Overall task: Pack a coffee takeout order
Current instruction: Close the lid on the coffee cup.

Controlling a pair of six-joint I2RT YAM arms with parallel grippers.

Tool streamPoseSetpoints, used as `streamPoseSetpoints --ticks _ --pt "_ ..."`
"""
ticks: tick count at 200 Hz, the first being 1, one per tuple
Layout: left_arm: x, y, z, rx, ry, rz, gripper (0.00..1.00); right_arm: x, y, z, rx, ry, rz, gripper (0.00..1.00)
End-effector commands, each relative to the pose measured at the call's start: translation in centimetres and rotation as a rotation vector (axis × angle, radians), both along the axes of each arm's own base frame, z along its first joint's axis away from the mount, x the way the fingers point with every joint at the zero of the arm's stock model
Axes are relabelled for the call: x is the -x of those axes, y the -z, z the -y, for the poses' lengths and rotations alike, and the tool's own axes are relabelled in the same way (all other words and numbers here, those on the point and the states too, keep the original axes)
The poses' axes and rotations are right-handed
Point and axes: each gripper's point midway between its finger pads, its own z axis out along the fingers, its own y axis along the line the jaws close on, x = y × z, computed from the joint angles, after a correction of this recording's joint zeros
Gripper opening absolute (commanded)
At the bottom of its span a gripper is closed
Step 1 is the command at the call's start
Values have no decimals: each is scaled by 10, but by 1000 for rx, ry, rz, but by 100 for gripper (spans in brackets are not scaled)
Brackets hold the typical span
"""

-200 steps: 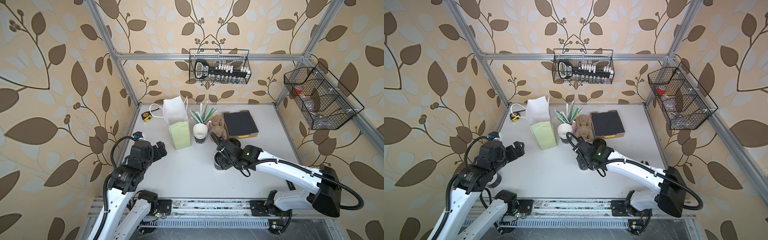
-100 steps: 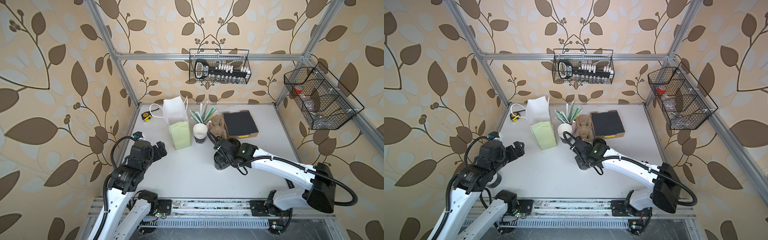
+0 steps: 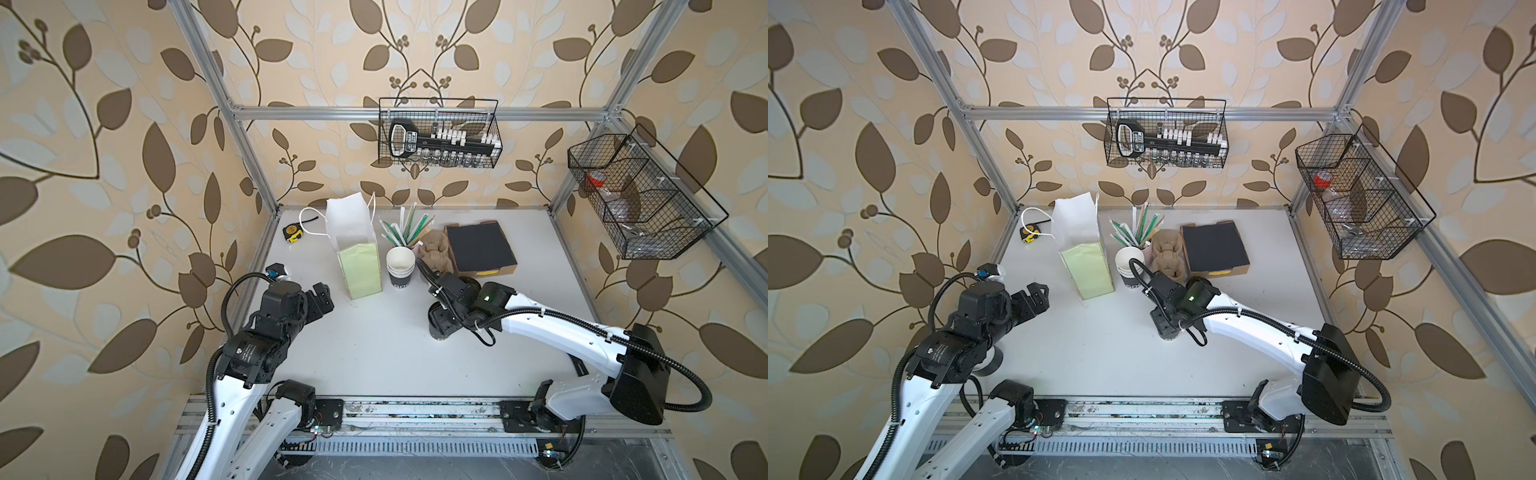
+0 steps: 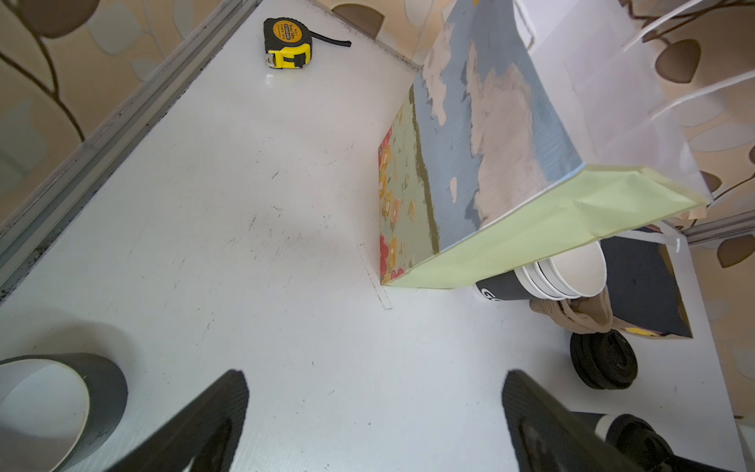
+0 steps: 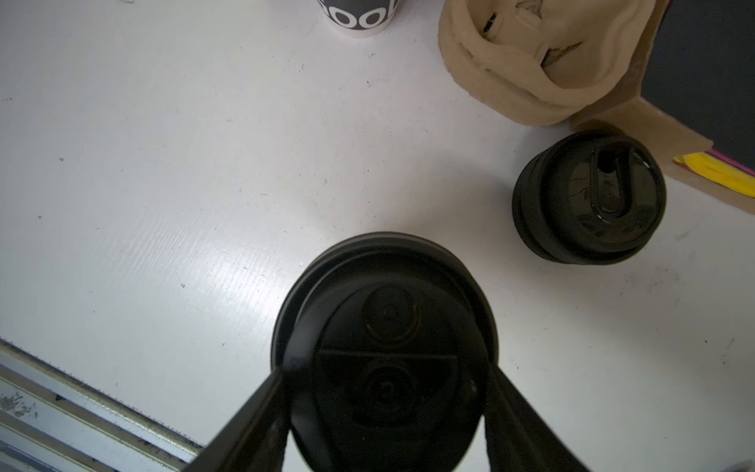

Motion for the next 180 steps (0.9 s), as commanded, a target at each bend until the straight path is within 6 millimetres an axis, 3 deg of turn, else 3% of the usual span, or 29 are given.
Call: streamPoseSetpoints --ticks 1,53,135,180 --pt "-1 -7 3 -2 20 20 99 16 29 8 44 -28 -112 64" --pt "0 -7 2 -3 19 18 99 17 45 38 195 18 -109 63" --pt "-1 -5 3 -9 19 0 99 42 83 50 248 -4 -220 64" --pt "-2 -3 3 -10 23 -6 99 53 94 56 289 -32 -272 64"
